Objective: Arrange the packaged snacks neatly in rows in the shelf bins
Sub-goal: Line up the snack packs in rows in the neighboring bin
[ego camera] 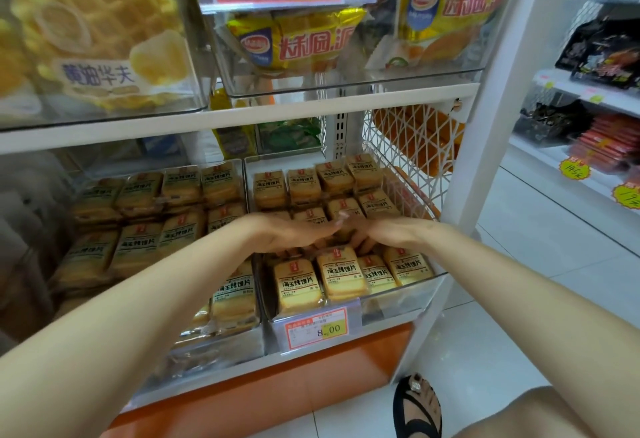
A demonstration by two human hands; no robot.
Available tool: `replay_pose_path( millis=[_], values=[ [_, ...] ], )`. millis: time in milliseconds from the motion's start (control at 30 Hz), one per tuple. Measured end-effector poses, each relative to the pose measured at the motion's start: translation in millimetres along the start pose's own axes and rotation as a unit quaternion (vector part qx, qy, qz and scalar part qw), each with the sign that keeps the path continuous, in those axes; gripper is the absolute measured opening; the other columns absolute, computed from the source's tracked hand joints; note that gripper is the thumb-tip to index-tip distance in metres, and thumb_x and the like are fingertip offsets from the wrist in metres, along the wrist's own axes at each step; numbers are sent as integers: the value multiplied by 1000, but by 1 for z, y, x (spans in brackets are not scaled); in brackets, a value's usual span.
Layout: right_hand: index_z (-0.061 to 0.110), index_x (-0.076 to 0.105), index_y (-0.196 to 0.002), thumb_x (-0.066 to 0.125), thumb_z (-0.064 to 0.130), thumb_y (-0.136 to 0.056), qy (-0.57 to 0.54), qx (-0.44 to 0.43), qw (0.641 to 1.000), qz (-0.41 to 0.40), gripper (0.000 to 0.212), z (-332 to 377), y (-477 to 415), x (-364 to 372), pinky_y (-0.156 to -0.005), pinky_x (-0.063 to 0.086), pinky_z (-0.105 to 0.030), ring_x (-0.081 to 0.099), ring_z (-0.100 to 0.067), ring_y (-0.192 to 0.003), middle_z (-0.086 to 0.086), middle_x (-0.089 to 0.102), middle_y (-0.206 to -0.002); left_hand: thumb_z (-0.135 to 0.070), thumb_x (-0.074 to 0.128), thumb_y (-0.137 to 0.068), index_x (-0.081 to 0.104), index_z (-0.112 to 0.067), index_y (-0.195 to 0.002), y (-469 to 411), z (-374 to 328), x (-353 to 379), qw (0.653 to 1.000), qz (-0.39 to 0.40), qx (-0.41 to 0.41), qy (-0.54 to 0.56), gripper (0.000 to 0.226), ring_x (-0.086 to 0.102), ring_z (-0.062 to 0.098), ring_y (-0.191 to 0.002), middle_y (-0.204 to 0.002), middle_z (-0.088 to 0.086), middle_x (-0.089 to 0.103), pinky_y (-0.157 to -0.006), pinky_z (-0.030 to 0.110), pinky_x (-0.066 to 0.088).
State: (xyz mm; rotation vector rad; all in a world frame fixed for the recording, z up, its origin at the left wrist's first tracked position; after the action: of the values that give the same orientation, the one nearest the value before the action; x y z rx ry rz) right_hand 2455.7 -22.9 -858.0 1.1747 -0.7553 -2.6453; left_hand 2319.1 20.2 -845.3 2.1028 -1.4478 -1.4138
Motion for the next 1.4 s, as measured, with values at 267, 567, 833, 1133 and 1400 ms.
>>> replay_pose_path(
  millis=[267, 567, 833, 1133, 1400],
  values=[
    [20, 60, -124, 15, 74, -85, 12, -3, 1000, -29, 80, -6, -11, 1, -105, 29, -40, 54, -21, -116, -1, 65, -121, -80, 18, -70, 7, -40, -147, -2, -9, 11, 999, 18, 21, 38, 88, 10, 18, -144, -158, -4, 5, -117, 46, 12],
    [18, 68, -112, 6, 76, -84, 70, 52, 996, 10, 89, -5, -7, -2, -110, 27, -44, 52, -23, -115, -4, 61, -124, -74, 8, -82, 31, -27, -144, 4, -5, 2, 997, 4, -55, -49, 81, 34, 26, -134, -150, 5, 32, -111, 50, 25],
    [19, 68, -113, 7, 79, -80, 110, 70, 991, 3, 92, -8, -2, -7, -110, 26, -44, 46, -26, -122, -5, 52, -135, -75, 7, -80, 20, -33, -147, 8, -4, 9, 996, 47, -48, -51, 80, 13, 26, -143, -156, 5, 15, -115, 49, 15],
    [20, 60, -123, 13, 74, -85, 57, 55, 997, 10, 81, -11, -3, -2, -109, 27, -41, 47, -23, -122, -1, 56, -132, -81, 13, -73, 12, -35, -148, 7, -5, 8, 998, 26, -44, -43, 88, 17, 24, -142, -156, 2, 17, -113, 45, 19],
    [16, 52, -133, 15, 81, -77, 48, 31, 998, -23, 92, -10, -8, -3, -107, 27, -40, 46, -24, -125, -3, 56, -133, -66, 5, -88, 0, -36, -147, 10, -10, 13, 999, 27, 2, -35, 66, 3, 18, -145, -157, -4, 3, -117, 42, 5]
  ],
)
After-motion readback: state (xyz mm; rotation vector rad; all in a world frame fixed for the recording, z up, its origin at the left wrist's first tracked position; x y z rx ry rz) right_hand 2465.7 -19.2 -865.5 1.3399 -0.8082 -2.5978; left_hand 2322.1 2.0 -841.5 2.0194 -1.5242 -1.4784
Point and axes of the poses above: each hand's wrist, its own y-axis away from the middle knuckle, its own x-axis out of the palm, z = x × y, the point moved 7 cm from there along -y, towards the middle knuckle
